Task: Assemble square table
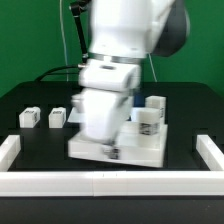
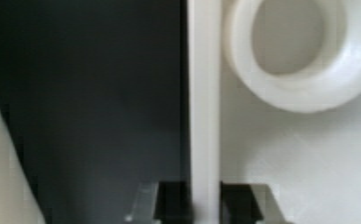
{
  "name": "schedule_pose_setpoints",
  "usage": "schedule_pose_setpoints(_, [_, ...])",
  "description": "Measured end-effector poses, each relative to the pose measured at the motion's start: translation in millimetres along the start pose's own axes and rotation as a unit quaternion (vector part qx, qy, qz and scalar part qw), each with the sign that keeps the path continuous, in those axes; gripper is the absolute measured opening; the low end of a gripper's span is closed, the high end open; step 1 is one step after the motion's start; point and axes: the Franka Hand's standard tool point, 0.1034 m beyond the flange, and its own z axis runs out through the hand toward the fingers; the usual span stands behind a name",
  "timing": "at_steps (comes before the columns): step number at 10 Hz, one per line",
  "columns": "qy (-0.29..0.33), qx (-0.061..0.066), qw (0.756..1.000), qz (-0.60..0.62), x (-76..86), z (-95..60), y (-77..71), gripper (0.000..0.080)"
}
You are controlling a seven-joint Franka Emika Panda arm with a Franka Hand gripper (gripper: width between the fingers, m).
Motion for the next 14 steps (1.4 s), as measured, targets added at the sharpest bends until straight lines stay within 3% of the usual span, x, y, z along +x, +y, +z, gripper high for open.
schedule_pose_setpoints(1, [0.005, -0.005, 1.000, -0.026, 7.8, -2.5, 5.2, 0.0061])
schedule_pose_setpoints(3, [-0.005, -0.004, 0.997, -0.082, -2.3, 0.2, 4.2, 0.0061])
schedule_pose_setpoints(4, [-0.008, -0.009, 0.994, -0.112, -0.9, 1.4, 3.2, 0.0061])
schedule_pose_setpoints(6, [-0.007, -0.017, 0.980, -0.197, 20.3, 5.6, -8.1, 0.0061])
schedule_pose_setpoints(7, [-0.004, -0.031, 0.970, -0.243, 28.1, 1.9, -3.5, 0.0064])
schedule_pose_setpoints(8, [-0.007, -0.055, 0.957, -0.286, 13.4, 0.8, 2.6, 0.0064])
schedule_pose_setpoints(10, [-0.018, -0.048, 0.942, -0.332, 8.8, 3.0, 0.3, 0.0064])
schedule_pose_setpoints(11, [-0.026, -0.047, 0.920, -0.387, 8.0, 3.6, -0.4, 0.0064])
schedule_pose_setpoints(12, [-0.027, -0.049, 0.887, -0.457, 16.0, 3.1, -2.9, 0.0064])
schedule_pose_setpoints(13, [-0.020, -0.050, 0.869, -0.491, 33.9, 1.7, -7.6, 0.0064])
schedule_pose_setpoints(14, [-0.015, -0.036, 0.863, -0.504, 44.8, 2.0, -13.1, 0.0064])
